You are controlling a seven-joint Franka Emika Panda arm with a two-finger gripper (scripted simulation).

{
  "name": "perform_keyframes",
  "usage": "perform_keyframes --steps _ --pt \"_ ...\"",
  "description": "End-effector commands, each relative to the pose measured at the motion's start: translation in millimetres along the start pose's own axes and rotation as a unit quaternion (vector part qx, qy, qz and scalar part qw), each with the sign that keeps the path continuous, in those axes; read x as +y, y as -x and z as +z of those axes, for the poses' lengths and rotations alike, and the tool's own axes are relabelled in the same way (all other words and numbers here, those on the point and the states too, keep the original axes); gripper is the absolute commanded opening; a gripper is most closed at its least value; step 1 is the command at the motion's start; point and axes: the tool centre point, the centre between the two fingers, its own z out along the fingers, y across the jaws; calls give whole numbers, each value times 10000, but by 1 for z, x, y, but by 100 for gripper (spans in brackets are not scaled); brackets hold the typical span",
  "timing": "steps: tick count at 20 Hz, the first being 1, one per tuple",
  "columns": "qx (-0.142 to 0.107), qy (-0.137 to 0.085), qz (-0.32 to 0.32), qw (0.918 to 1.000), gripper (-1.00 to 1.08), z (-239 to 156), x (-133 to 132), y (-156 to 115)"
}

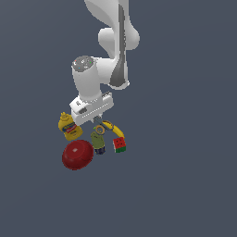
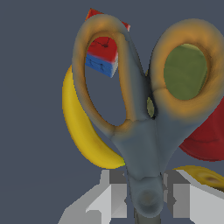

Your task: Pick up a designated object from a clutter of objects.

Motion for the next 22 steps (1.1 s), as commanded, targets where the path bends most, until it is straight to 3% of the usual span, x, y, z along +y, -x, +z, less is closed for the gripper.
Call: perform_keyframes --steps 1,22 --pt "4 5 0 10000 -100 -16 -3 3" --pt "10 3 -2 10000 -100 -200 -44 42"
